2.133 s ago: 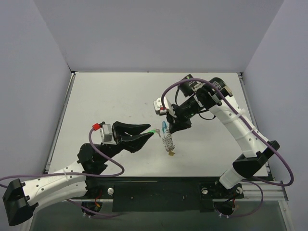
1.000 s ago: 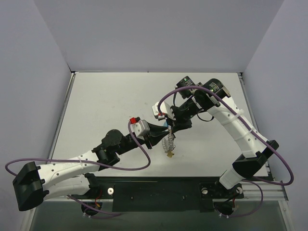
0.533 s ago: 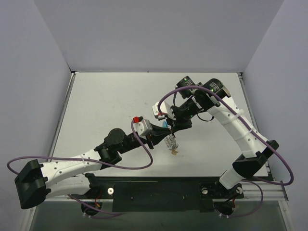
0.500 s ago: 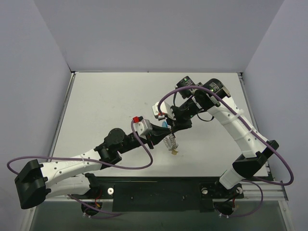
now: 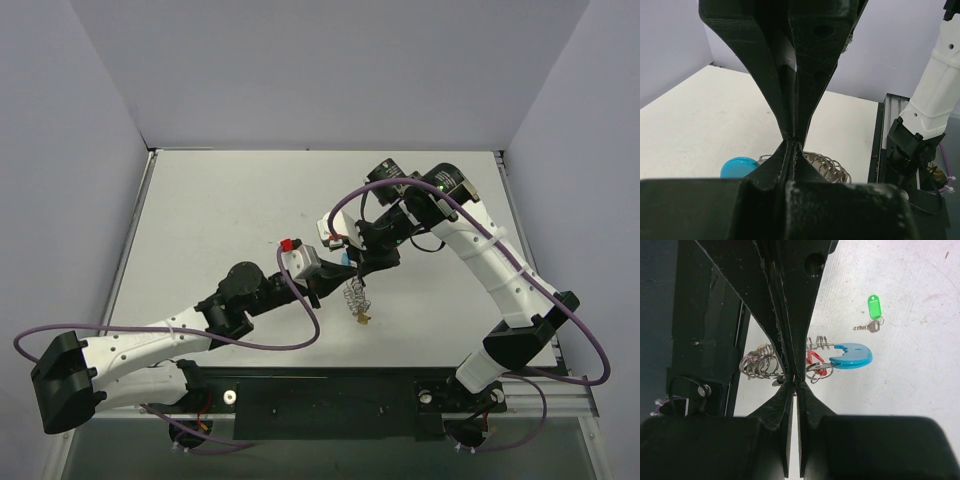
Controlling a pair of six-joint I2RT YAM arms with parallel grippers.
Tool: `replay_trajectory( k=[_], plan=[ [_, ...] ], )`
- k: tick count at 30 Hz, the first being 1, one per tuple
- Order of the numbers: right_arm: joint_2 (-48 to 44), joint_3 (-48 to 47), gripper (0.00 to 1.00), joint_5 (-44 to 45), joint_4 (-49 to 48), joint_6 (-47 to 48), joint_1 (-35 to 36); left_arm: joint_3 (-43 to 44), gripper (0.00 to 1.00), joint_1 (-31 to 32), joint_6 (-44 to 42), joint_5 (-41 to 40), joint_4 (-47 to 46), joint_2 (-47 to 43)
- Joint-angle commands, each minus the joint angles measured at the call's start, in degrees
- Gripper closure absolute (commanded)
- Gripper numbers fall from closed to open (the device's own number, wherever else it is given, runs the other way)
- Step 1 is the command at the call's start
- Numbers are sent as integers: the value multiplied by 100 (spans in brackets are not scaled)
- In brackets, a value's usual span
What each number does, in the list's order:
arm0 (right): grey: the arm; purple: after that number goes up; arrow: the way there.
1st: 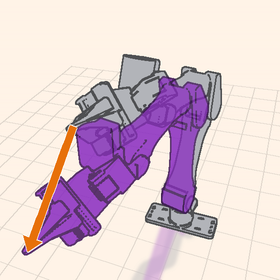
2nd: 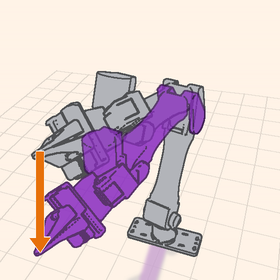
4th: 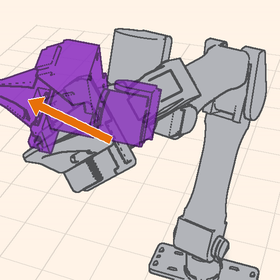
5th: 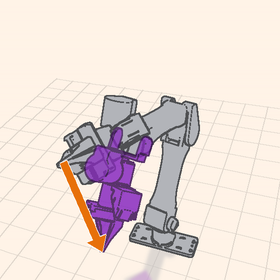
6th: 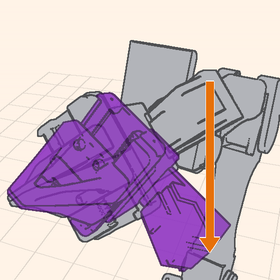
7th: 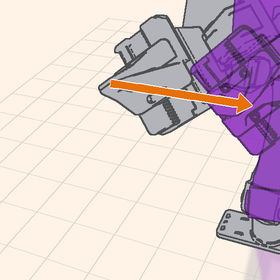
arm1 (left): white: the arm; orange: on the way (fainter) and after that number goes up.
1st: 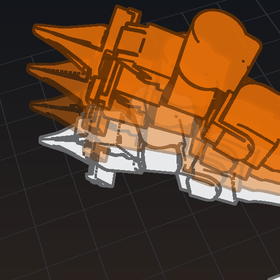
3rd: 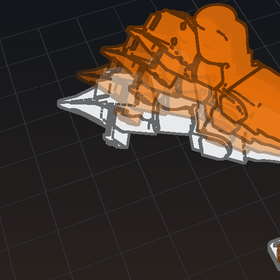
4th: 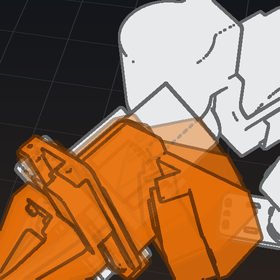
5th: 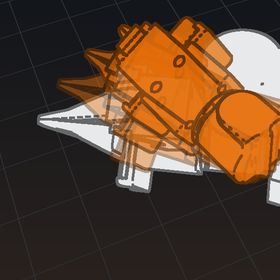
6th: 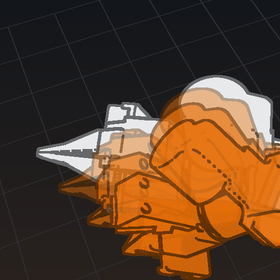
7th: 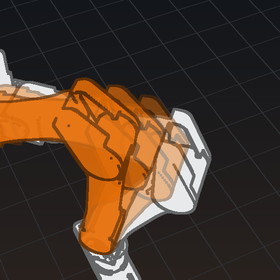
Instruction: Put the keys on the keyring
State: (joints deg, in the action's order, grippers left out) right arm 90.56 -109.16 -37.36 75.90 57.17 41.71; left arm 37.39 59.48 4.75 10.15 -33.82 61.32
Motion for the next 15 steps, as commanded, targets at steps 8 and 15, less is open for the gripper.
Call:
replay_trajectory(
  k=[8,15],
  plan=[
    [-118,27,71,-1175,1014,364,-462,-467,100,11,174,-214,-1254,-497],
    [-136,202,68,-1940,1234,1551,-770,-1382,100,11,597,-584,-3278,-771]
  ],
)
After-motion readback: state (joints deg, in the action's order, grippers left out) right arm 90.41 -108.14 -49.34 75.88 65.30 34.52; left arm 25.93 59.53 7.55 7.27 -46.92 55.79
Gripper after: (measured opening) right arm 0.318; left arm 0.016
